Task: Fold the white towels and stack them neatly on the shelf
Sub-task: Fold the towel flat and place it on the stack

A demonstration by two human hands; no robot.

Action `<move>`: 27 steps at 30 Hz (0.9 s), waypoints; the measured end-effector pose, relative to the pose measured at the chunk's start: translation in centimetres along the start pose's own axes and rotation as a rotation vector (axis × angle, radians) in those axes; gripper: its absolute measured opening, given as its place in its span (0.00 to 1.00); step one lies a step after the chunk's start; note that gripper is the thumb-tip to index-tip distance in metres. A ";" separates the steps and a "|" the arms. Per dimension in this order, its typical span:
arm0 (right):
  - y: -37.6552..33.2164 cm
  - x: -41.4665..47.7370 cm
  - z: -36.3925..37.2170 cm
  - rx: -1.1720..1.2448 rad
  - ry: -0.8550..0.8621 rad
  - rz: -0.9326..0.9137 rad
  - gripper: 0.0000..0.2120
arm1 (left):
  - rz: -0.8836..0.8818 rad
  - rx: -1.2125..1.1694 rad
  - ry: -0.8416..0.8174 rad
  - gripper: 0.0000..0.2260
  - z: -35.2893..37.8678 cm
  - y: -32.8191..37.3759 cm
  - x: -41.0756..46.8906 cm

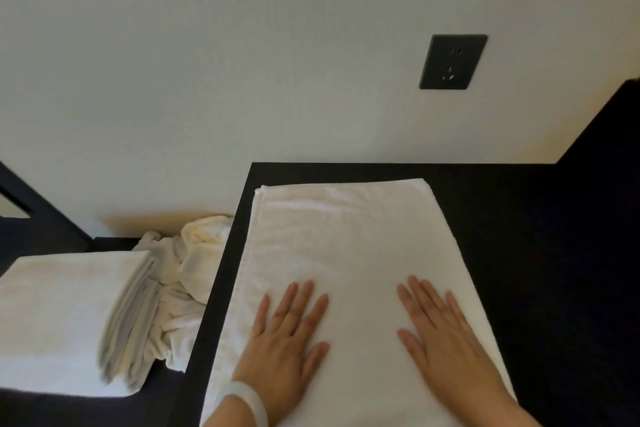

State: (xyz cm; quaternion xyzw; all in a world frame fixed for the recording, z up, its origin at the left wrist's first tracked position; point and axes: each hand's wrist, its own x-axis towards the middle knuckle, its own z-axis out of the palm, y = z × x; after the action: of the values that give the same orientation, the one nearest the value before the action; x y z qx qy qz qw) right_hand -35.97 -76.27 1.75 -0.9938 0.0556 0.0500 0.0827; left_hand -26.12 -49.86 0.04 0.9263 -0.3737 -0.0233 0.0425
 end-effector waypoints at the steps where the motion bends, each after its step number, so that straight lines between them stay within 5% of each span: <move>1: 1.0 -0.6 -0.3 0.015 -0.029 -0.031 0.31 | 0.016 0.000 -0.019 0.27 -0.3 -0.7 -0.5; 7: 4.8 -3.6 -2.3 0.312 -0.313 -0.145 0.37 | 0.293 -0.228 -0.159 0.36 -2.7 -1.9 -3.2; 10: 4.8 -4.4 -2.9 0.176 -0.505 -0.245 0.42 | 0.389 -0.098 -0.170 0.41 -2.4 -1.9 -4.4; 22: 3.6 -2.2 -1.7 0.234 -0.205 -0.278 0.22 | 0.297 -0.122 -0.108 0.26 -1.9 -3.5 -2.6; 27: 3.8 -0.5 -4.4 0.464 -0.333 -0.011 0.21 | 0.180 -0.233 -0.138 0.25 -4.6 -2.6 -1.7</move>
State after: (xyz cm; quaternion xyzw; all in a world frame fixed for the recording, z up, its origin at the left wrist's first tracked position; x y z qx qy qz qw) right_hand -36.53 -80.66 5.47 -0.9267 0.0459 0.1979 0.3163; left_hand -25.21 -46.53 4.41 0.8739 -0.4521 -0.1262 0.1260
